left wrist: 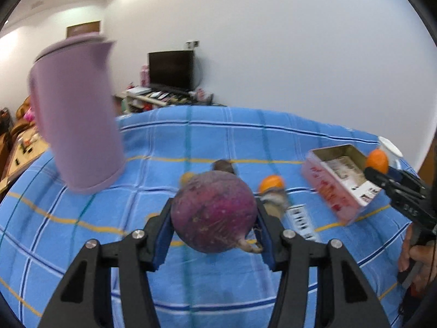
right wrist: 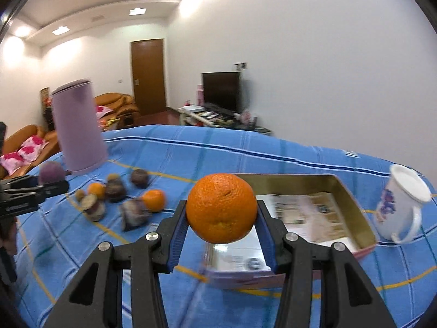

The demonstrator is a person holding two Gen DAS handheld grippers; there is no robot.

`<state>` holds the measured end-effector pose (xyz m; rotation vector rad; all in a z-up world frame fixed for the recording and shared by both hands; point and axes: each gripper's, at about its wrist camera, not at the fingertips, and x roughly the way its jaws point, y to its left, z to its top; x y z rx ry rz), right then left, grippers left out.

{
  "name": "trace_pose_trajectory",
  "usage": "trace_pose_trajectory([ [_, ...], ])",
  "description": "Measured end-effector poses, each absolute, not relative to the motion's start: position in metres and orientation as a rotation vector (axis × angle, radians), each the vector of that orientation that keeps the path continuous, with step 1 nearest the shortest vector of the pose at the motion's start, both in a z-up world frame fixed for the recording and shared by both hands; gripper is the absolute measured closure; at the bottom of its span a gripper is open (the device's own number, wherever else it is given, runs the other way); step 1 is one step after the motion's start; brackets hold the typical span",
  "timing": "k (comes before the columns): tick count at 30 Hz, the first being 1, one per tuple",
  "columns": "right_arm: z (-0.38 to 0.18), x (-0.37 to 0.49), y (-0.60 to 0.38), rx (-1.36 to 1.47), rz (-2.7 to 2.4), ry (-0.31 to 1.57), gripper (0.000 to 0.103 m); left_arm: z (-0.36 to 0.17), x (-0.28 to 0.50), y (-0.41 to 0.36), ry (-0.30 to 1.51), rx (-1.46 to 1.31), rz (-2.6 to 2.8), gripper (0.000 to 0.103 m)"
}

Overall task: Organize fruits
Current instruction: 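Carry both into the tin box and open both tools to release them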

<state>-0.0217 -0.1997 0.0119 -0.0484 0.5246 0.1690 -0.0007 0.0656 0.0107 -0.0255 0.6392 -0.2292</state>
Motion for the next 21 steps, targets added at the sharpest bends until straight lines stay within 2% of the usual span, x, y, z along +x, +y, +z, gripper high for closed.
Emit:
trace_pose_trajectory([
  [21,-0.004,0.001,-0.302,0.025,-0.011,0.615,0.054,0.004,0.029,-0.134,0.636,0.077,-0.503,0.048],
])
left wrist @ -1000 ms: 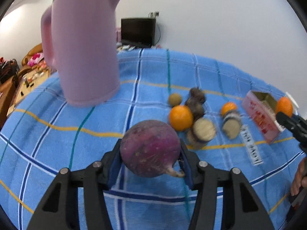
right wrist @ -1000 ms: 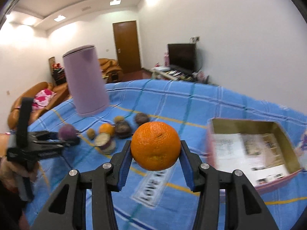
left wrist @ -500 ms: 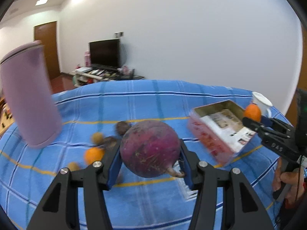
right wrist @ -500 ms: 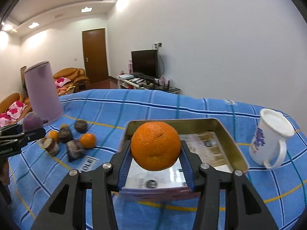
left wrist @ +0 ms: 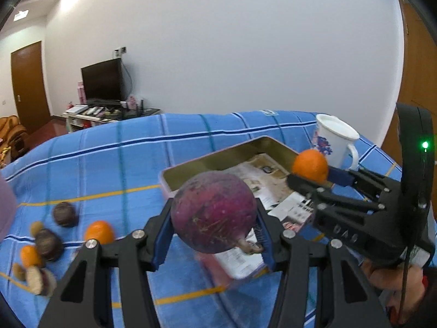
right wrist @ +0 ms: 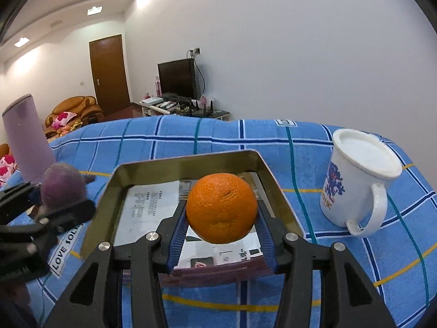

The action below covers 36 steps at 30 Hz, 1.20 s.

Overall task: Organize fruits
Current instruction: 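Carry both into the tin box and open both tools to release them, then withdraw both tools from the tin box back toward the remaining items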

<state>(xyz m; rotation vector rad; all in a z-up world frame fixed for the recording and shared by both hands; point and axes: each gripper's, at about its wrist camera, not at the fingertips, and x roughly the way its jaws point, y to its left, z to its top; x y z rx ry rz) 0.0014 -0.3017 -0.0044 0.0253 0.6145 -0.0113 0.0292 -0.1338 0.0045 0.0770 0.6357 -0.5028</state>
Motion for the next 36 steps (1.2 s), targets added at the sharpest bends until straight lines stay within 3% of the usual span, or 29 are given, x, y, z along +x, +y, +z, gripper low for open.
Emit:
trace_pose_trajectory([
  [20,-0.018,0.017,-0.313,0.098,0.006,0.698,0.053,-0.018,0.040,-0.163,0.675,0.130,-0.495,0.047],
  [23,-0.018,0.017,-0.315,0.119,0.010,0.694,0.052,-0.016,0.038,-0.161,0.654,0.127,-0.471,0.043],
  [26,-0.015,0.014,-0.319,0.155,0.011,0.676,0.043,-0.011,0.033,-0.157,0.604,0.124,-0.444,0.035],
  [28,-0.013,0.012,-0.323,0.177,-0.001,0.660,0.035,-0.008,0.031,-0.152,0.572,0.115,-0.407,0.018],
  [31,-0.009,0.006,-0.330,0.232,0.016,0.620,0.031,-0.003,0.026,-0.145,0.526,0.113,-0.368,0.004],
  [36,0.001,-0.006,-0.328,0.215,-0.019,0.528,0.025,0.006,0.014,-0.139,0.439,0.162,-0.318,0.000],
])
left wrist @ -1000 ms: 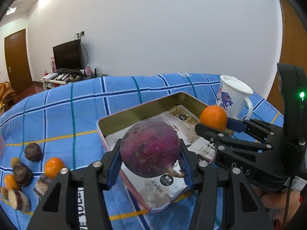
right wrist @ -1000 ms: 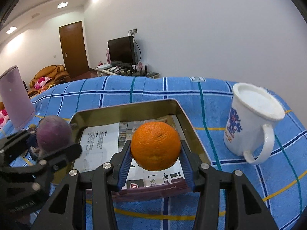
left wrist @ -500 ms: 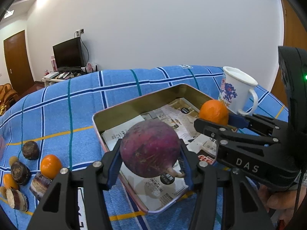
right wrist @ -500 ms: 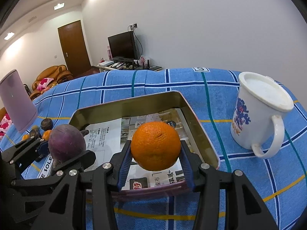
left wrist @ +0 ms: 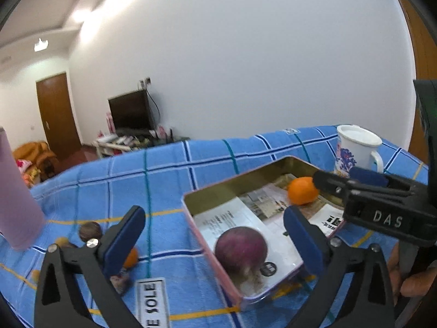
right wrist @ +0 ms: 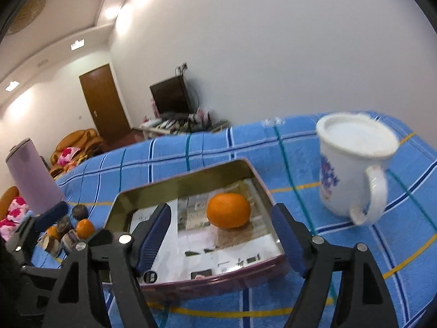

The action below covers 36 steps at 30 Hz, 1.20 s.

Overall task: Organize fruits
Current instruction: 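Withdraw both tools from the tin box back toward the remaining items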

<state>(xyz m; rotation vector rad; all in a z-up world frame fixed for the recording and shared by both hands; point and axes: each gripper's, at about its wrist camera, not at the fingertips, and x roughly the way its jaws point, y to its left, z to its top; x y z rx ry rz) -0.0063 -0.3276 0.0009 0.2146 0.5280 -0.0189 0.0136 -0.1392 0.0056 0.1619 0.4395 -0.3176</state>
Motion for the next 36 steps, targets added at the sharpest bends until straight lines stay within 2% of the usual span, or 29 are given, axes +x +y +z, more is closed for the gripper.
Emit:
trace_pose_trajectory([
  [8,0.013,-0.023,-0.331,0.197,-0.109,0.379,0.024,0.004,0.015,-0.122,0.446,0.153,-0.272,0.000],
  [10,0.014,-0.025,-0.332,0.197,-0.115,0.364,0.023,0.004,0.015,-0.118,0.447,0.146,-0.266,0.000],
  [12,0.016,-0.027,-0.329,0.186,-0.126,0.351,0.015,0.004,0.014,-0.112,0.446,0.147,-0.256,0.000],
  [15,0.018,-0.033,-0.323,0.156,-0.139,0.324,0.014,0.003,0.013,-0.107,0.449,0.143,-0.246,0.000],
  [36,0.016,-0.039,-0.275,0.130,-0.106,0.353,0.014,-0.001,0.007,-0.040,0.479,0.104,-0.169,0.000],
])
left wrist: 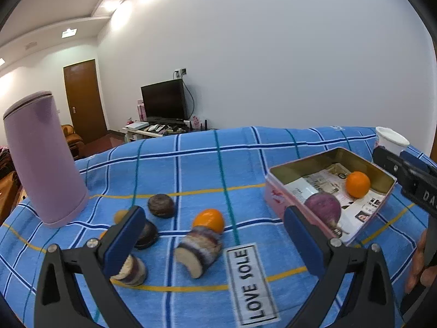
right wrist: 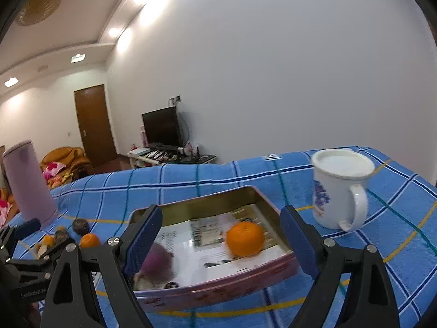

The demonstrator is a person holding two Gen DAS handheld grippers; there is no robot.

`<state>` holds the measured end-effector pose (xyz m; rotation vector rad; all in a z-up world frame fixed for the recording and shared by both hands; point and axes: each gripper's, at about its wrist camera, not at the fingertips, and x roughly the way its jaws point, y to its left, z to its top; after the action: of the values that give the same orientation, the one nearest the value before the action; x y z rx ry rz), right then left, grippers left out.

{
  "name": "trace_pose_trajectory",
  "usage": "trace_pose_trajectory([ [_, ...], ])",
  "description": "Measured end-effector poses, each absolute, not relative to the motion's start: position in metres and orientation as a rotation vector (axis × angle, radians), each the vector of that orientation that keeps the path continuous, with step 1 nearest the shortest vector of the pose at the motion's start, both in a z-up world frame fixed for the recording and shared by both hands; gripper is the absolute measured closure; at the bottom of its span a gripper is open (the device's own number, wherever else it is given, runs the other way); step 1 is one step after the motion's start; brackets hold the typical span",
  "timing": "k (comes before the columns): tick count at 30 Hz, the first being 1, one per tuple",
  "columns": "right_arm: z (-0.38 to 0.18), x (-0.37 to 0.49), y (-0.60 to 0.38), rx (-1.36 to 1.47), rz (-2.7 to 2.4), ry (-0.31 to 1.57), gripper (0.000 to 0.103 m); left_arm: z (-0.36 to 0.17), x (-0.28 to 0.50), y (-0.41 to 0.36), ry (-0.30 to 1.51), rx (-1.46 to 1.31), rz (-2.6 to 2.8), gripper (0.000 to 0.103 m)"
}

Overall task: Organize fruits
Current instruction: 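Withdraw both tools from the tin box back toward the remaining items, then grasp the large taro slice with the right tool while the left tool grasps the round cake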

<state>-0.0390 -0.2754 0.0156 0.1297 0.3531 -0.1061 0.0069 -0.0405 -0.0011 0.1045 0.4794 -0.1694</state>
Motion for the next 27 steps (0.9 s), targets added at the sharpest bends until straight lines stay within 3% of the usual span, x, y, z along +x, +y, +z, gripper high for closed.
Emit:
trace_pose_trajectory([
  [16,0.006,-0.028,-0.208,0.117,0.030,0.450,0.014,-0.006,0.019,0.020,0.521,0.080,-0.106,0.000],
  [27,-0.002,-0.016,-0.154,0.062,0.148,0.528,0.014,-0.008,0.042,0.101,0.578,0.001,0.055,0.000],
])
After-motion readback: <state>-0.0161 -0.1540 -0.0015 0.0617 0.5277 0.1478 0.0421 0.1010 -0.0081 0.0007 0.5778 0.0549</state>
